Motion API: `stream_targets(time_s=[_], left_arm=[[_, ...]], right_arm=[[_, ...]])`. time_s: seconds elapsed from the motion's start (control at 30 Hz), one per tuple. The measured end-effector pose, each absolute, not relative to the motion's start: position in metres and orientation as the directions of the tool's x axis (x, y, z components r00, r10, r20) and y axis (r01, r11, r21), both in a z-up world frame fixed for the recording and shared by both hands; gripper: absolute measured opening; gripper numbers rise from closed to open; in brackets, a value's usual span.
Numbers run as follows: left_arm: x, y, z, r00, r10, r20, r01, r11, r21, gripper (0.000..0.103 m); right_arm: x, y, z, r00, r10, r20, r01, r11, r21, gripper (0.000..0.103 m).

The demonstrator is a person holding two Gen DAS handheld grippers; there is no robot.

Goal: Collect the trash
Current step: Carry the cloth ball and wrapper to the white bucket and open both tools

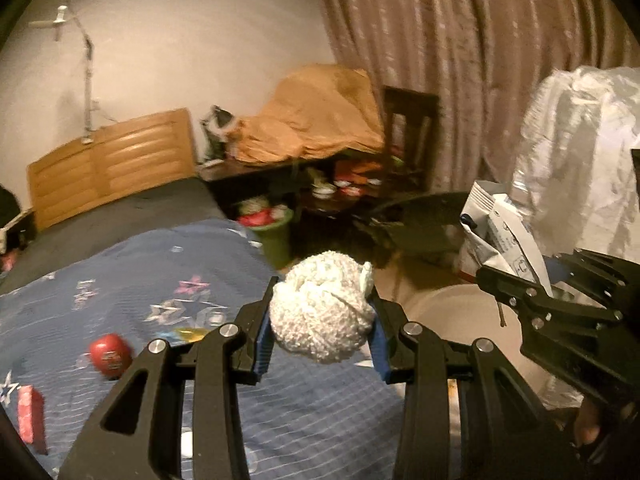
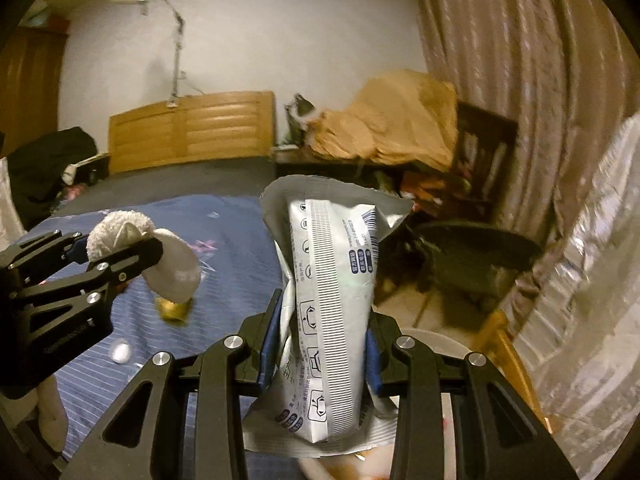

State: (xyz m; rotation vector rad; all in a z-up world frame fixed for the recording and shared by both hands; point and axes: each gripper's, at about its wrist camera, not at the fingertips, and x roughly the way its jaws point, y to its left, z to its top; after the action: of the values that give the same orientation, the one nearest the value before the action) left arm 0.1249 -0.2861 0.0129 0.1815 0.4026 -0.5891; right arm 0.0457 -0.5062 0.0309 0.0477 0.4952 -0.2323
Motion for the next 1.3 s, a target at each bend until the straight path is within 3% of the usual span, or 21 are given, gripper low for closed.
stream_targets(time_s=[0.27, 0.57, 0.83, 1.3], left_arm=[[0.141, -0.351, -0.016, 0.601, -0.596, -0.533, 0.695, 0.718, -0.02, 0.038], [0.152, -0.409, -0.059, 0.489, -0.596, -0.636, 0.749, 0.662, -0.045, 0.038], [0.157, -0.426, -0.083, 0.471, -0.562, -0.68, 0.749, 0.662, -0.029, 0.038], [0.159, -0.43, -0.083, 0.482, -0.549, -0.683, 0.743, 0.669, -0.014, 0.039]], right_arm=[[0.049, -0.603, -0.008, 0.77, -0.224, -0.598, 0.301, 0.953, 0.03, 0.036], [0.062, -0.659, -0.066, 0.687, -0.189, -0.702, 0.336, 0.939, 0.075, 0.036], [0.063, -0.671, -0.094, 0.66, -0.184, -0.728, 0.349, 0.933, 0.081, 0.036], [0.066, -0.657, -0.091, 0.661, -0.184, -0.728, 0.34, 0.938, 0.072, 0.037]])
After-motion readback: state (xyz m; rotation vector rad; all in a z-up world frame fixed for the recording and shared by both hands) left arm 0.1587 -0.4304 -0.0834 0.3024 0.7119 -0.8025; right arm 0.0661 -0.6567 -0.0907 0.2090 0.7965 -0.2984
